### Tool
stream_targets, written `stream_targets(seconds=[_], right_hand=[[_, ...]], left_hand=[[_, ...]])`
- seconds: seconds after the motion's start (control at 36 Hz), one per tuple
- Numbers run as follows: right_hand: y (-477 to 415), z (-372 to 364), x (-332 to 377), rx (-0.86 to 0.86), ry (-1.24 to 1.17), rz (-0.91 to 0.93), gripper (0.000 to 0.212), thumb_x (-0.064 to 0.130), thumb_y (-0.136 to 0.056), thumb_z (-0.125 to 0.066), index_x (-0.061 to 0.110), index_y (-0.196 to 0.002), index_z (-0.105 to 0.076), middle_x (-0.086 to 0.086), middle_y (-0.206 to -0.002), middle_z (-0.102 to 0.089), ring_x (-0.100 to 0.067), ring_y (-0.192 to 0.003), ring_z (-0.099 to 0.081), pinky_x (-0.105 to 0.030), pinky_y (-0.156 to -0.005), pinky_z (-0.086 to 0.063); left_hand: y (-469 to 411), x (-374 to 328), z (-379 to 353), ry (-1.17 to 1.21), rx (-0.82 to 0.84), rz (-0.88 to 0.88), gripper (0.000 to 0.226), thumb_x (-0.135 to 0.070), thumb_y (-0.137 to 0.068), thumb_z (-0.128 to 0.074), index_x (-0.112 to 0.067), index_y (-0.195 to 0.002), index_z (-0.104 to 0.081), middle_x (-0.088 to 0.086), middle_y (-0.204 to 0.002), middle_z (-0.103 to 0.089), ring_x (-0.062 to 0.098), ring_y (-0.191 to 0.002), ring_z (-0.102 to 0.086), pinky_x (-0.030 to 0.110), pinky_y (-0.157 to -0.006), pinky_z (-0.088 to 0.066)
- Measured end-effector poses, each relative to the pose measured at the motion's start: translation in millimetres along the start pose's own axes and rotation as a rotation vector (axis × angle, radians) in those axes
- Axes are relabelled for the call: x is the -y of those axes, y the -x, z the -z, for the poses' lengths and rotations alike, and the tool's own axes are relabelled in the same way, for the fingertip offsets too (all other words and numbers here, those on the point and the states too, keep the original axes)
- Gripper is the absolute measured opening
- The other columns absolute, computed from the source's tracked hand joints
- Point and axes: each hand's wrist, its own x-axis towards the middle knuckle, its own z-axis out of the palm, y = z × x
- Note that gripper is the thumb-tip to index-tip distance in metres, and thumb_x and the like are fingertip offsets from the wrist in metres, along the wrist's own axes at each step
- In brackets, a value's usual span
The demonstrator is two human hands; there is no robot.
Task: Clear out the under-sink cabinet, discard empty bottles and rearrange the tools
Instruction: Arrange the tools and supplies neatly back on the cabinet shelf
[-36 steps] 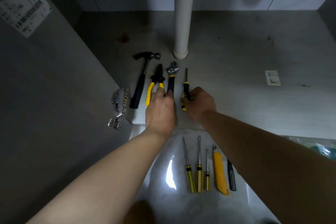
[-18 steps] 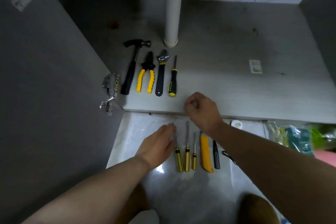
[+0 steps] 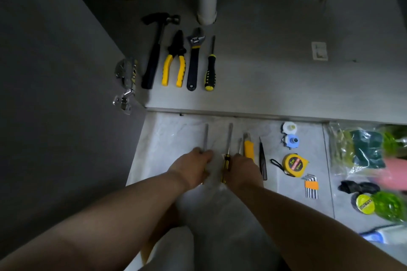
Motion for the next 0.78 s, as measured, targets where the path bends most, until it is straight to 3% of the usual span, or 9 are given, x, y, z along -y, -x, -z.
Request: stream_targets(seconds=[0.11, 0.22, 0.33, 0.44, 0.53, 0.61, 0.67, 0.78], right_hand=[[-1, -8, 8, 0.009, -0.011, -0.045, 0.022, 0.020, -0.090, -0.061, 0.012, -0.110, -0.065, -0.009, -0.115, -0.068, -0.028, -0.110, -0.066, -0.032, -0.084, -0.052], [2, -5, 7, 0.148, -0.013, -0.054, 0.028, 0.023, -0.080, -0.071, 0.008, -0.104, -0.070, -0.010, -0.105, -0.072, -0.026, -0.098, -0.070, -0.025, -0.066, -0.047], [14, 22, 0, 0.363, 0.009, 0.076, 0.027, 0.031, -0.084, -0.072, 0.006, -0.094, -0.072, -0.011, -0.103, -0.074, -0.024, -0.099, -0.071, -0.032, -0.084, -0.059], [32, 63, -14, 0.508, -0.189, 0.098, 0.009, 0.013, -0.084, -0.074, 0.008, -0.083, -0.066, -0.002, -0.067, -0.072, -0.013, -0.066, -0.073, -0.028, -0.065, -0.063], [47, 107, -17, 0.522, -0.233, 0.135, 0.009, 0.012, -0.083, -0.075, 0.011, -0.084, -0.066, 0.008, -0.057, -0.071, -0.010, -0.061, -0.073, -0.023, -0.060, -0.060], [58, 151, -13, 0.505, -0.258, 0.168, 0.015, 0.016, -0.085, -0.074, 0.013, -0.079, -0.061, -0.011, -0.073, -0.076, -0.025, -0.076, -0.077, -0.034, -0.077, -0.063], [65, 179, -11, 0.443, -0.323, 0.179, 0.020, 0.014, -0.088, -0.073, 0.013, -0.077, -0.057, -0.016, -0.073, -0.074, -0.029, -0.078, -0.077, -0.040, -0.081, -0.063], [70, 221, -9, 0.276, -0.451, 0.191, 0.021, 0.007, -0.091, -0.070, 0.009, -0.079, -0.053, -0.020, -0.072, -0.073, -0.022, -0.062, -0.074, -0.030, -0.061, -0.062]], left_hand=[[6, 6, -1, 0.006, -0.013, 0.039, 0.032, -0.012, -0.093, -0.059, -0.020, -0.122, -0.048, 0.010, -0.120, -0.046, 0.039, -0.096, -0.063, 0.042, -0.084, -0.055], [12, 13, 4, 0.055, 0.022, 0.031, 0.026, -0.017, -0.095, -0.063, -0.022, -0.118, -0.051, 0.005, -0.118, -0.048, 0.030, -0.096, -0.062, 0.041, -0.087, -0.056], [27, 9, 13, 0.154, 0.079, -0.019, 0.025, -0.015, -0.093, -0.068, -0.019, -0.114, -0.055, 0.007, -0.118, -0.054, 0.027, -0.102, -0.060, 0.040, -0.092, -0.054], [44, -10, 38, 0.116, 0.145, -0.049, 0.029, -0.016, -0.091, -0.071, -0.019, -0.118, -0.061, 0.001, -0.113, -0.065, 0.021, -0.103, -0.064, 0.036, -0.094, -0.053], [53, -28, 67, 0.186, 0.229, -0.028, 0.030, -0.011, -0.089, -0.072, -0.017, -0.117, -0.063, 0.001, -0.104, -0.066, 0.016, -0.094, -0.063, 0.037, -0.092, -0.055], [60, -51, 100, 0.382, 0.268, -0.034, 0.030, 0.004, -0.085, -0.071, -0.010, -0.111, -0.063, 0.011, -0.088, -0.059, 0.012, -0.067, -0.062, 0.032, -0.068, -0.060], [62, -67, 122, 0.441, 0.240, -0.038, 0.032, 0.003, -0.084, -0.072, -0.010, -0.111, -0.065, 0.009, -0.087, -0.053, 0.013, -0.063, -0.060, 0.028, -0.064, -0.059], [54, -94, 156, 0.530, 0.069, -0.064, 0.028, 0.002, -0.083, -0.072, -0.012, -0.107, -0.068, 0.010, -0.084, -0.052, 0.020, -0.070, -0.058, 0.032, -0.067, -0.058]])
